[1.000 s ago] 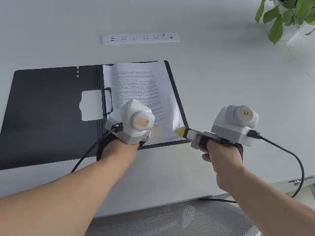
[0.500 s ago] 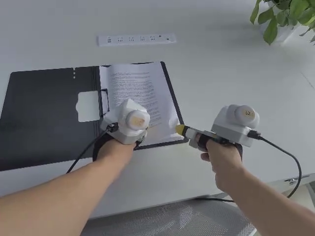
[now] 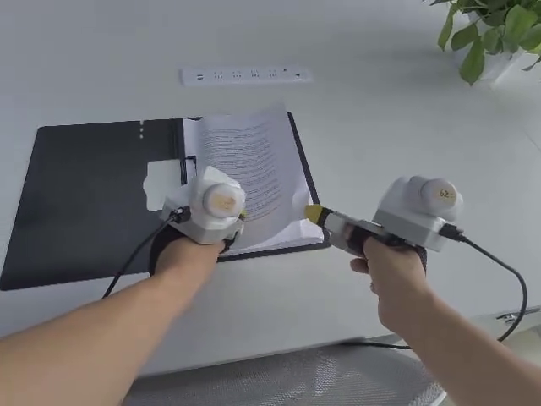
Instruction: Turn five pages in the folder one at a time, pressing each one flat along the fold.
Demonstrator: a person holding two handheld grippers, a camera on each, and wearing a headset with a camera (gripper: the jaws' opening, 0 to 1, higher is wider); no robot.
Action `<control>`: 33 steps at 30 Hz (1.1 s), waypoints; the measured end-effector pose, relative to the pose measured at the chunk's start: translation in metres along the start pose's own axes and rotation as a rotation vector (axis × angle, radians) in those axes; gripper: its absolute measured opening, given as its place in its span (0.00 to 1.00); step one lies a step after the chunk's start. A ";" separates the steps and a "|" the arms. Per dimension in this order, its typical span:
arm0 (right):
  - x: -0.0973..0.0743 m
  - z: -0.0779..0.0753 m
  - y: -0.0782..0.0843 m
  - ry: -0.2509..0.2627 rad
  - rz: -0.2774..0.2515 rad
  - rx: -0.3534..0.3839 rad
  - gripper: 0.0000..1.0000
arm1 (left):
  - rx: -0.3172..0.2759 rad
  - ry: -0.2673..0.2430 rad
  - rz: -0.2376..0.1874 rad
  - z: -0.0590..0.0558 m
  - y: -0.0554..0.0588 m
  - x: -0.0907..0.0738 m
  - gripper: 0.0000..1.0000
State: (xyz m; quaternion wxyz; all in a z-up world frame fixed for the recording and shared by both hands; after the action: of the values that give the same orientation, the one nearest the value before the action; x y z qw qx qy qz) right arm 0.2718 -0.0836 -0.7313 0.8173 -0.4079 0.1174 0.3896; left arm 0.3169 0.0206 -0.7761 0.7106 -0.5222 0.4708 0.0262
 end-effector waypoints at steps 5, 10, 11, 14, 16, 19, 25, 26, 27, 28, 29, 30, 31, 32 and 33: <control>-0.001 0.019 -0.004 -0.035 -0.013 -0.030 0.00 | -0.028 -0.013 -0.036 0.010 -0.006 -0.020 0.00; 0.001 0.043 -0.007 -0.082 -0.025 -0.051 0.00 | -0.056 -0.032 -0.063 0.024 -0.006 -0.039 0.00; 0.001 0.049 -0.007 -0.090 -0.025 -0.057 0.00 | -0.068 -0.038 -0.069 0.028 -0.005 -0.044 0.00; 0.004 0.064 -0.007 -0.116 -0.027 -0.075 0.00 | -0.082 -0.053 -0.084 0.035 -0.003 -0.059 0.00; 0.006 0.073 -0.008 -0.132 -0.028 -0.085 0.00 | -0.099 -0.064 -0.103 0.040 -0.002 -0.068 0.00; 0.009 0.084 -0.008 -0.155 -0.028 -0.087 0.00 | -0.107 -0.076 -0.104 0.046 0.002 -0.079 0.00; 0.019 0.112 -0.005 -0.190 -0.017 -0.123 0.00 | -0.139 -0.108 -0.133 0.064 0.009 -0.110 0.00; 0.020 0.115 -0.004 -0.194 -0.014 -0.126 0.00 | -0.141 -0.111 -0.136 0.066 0.010 -0.115 0.00; 0.022 0.118 -0.003 -0.199 -0.013 -0.129 0.00 | -0.147 -0.115 -0.144 0.068 0.010 -0.119 0.00; 0.024 0.121 -0.002 -0.203 -0.010 -0.134 0.00 | -0.155 -0.120 -0.151 0.071 0.010 -0.123 0.00; 0.026 0.125 -0.001 -0.208 -0.005 -0.138 0.00 | -0.157 -0.125 -0.151 0.074 0.011 -0.129 0.00; 0.027 0.127 0.000 -0.212 -0.004 -0.140 0.00 | -0.161 -0.127 -0.158 0.076 0.011 -0.133 0.00; 0.029 0.133 0.001 -0.219 0.000 -0.142 0.00 | -0.162 -0.135 -0.164 0.080 0.013 -0.140 0.00; 0.031 0.136 0.002 -0.223 0.005 -0.146 0.00 | -0.163 -0.139 -0.161 0.082 0.014 -0.143 0.00; 0.034 0.140 0.004 -0.226 0.008 -0.151 0.00 | -0.168 -0.138 -0.160 0.085 0.016 -0.149 0.00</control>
State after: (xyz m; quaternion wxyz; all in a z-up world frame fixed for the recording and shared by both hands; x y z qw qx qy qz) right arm 0.2741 0.0422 -0.6614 0.7907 -0.4214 -0.0035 0.4441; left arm 0.2801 0.1603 -0.6825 0.6948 -0.6129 0.3736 0.0446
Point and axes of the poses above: the centre of the closed fingertips' face, and the gripper's own axes: x roughly forward along the fingers, z roughly to its left, y roughly out of its underside, the point moved 1 cm from there along -x, roughly backward along the fingers, and after that the axes turned 7 degrees about z, right-handed, at the moved point
